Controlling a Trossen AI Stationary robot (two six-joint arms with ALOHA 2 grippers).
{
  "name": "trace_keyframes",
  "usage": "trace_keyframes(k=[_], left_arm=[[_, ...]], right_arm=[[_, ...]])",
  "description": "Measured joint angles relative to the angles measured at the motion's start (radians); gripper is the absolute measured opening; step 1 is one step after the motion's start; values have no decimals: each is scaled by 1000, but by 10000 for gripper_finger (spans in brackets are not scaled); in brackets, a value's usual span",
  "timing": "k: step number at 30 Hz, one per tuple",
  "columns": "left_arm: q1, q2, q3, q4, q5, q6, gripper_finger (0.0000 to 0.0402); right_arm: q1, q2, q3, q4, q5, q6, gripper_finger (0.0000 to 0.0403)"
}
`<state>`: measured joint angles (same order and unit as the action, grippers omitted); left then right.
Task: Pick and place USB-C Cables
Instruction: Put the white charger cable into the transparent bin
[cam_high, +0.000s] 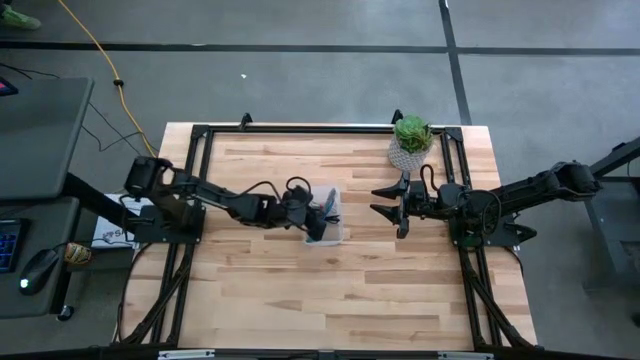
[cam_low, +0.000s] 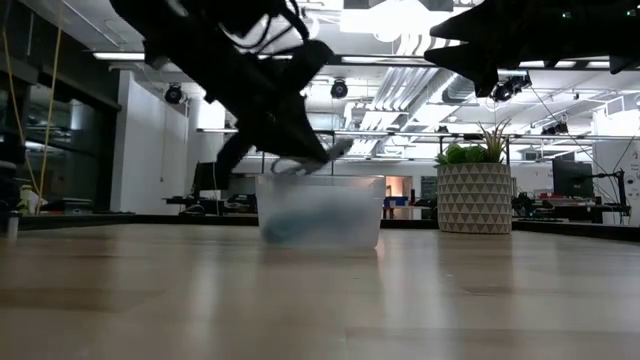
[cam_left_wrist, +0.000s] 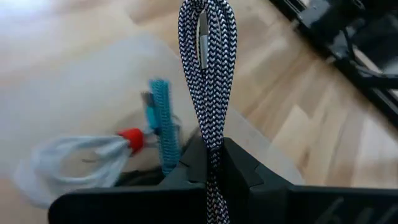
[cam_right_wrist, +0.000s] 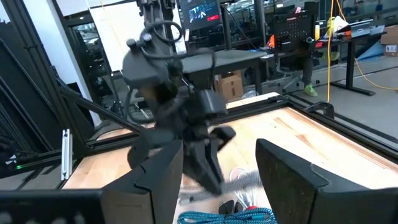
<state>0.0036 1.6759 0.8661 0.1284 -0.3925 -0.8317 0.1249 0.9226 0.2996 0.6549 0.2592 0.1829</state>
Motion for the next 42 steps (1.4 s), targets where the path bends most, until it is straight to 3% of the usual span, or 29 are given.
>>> trace_keyframes(k=[6,24,42], left_arm=[[34,77,0,19,76,-30,0],[44,94,2,-24,66,-30,4],[44,93,0,-12,72,78,84]], right_arm=[[0,0,0,0,0,0,195],[0,0,0,0,0,0,195],[0,0,0,0,0,0,195]])
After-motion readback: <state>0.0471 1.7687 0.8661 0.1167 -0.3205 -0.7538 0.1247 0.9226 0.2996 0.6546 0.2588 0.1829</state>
